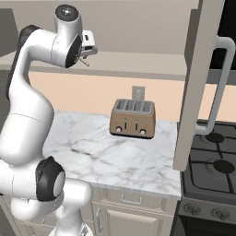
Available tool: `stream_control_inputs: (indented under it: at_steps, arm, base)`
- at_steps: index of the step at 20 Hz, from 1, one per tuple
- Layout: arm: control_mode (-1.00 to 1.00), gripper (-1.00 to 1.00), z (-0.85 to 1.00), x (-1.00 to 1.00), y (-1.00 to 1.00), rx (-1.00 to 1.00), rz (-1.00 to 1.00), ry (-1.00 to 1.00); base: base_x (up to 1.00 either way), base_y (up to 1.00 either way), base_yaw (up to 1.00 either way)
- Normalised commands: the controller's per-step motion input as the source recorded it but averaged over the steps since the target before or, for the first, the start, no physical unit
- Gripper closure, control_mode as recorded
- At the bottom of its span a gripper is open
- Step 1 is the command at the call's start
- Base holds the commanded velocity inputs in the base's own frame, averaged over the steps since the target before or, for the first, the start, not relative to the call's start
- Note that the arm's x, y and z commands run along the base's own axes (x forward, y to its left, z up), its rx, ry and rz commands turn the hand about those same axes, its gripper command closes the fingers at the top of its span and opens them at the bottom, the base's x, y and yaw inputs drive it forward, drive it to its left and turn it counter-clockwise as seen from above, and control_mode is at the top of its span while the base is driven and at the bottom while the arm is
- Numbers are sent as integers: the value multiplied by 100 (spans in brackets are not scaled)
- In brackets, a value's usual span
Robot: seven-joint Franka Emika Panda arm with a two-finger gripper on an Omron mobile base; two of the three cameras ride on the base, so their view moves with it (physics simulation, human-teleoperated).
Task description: Open the cabinet. Pick the dish brush and place it next to the sink. Then close the cabinet.
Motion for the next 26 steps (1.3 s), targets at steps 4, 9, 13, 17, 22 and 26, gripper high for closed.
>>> stream_control_inputs:
  at_steps: [4,9,13,17,22,26]
  arm:
    - [-100,-100,0,18,0,-6,0,0]
    - [-100,-100,0,21,2,-6,0,0]
    - [-100,-100,-1,21,1,-5,0,0]
    - [-100,-100,-6,23,3,-1,0,0]
    - [-100,-100,-6,22,4,0,0,0]
    - [-100,-100,-7,18,11,0,0,0]
  base:
    - [0,0,0]
    - [0,0,0]
    - [0,0,0]
    - [0,0,0]
    - [0,0,0]
    - [0,0,0]
